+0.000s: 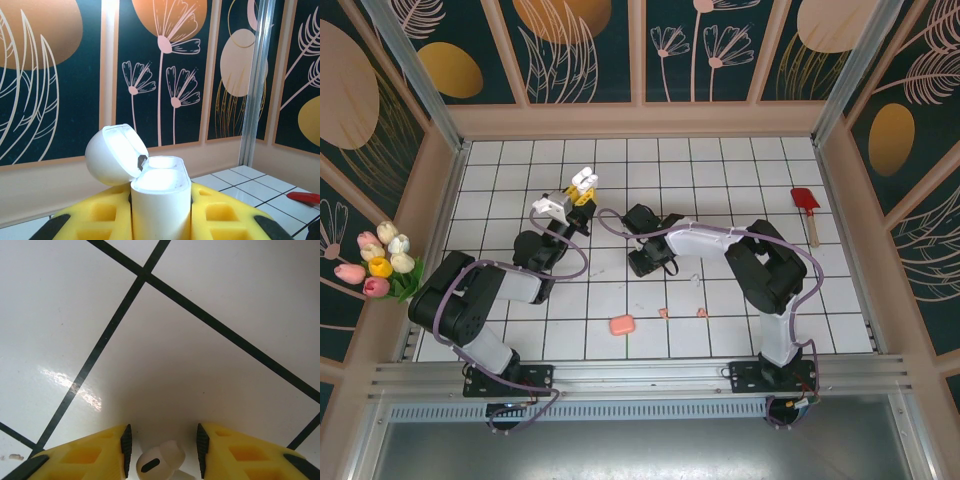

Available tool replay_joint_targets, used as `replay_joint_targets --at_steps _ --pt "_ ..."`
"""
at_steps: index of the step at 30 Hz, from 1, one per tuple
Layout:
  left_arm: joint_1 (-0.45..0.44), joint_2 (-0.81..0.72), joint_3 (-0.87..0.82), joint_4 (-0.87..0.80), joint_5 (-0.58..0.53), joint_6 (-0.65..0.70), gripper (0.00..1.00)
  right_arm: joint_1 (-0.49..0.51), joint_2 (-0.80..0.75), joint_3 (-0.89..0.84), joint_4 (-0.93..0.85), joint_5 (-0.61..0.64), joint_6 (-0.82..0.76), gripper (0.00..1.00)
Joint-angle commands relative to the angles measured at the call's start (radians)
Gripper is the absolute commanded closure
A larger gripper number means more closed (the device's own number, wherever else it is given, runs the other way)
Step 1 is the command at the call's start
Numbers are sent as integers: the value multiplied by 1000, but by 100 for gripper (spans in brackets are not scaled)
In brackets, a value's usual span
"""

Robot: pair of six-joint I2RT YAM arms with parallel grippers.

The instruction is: Insert wireless bluetooth earbuds into charging case

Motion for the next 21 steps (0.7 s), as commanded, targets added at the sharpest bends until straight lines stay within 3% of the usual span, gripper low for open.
replay_joint_targets --at_steps 1,21 --pt "4 -4 17 141 15 -11 100 9 -17 -21 -66 9 -24 60" --pt "3 -1 21 142 17 -14 100 20 -27 -28 -87 11 -30 64"
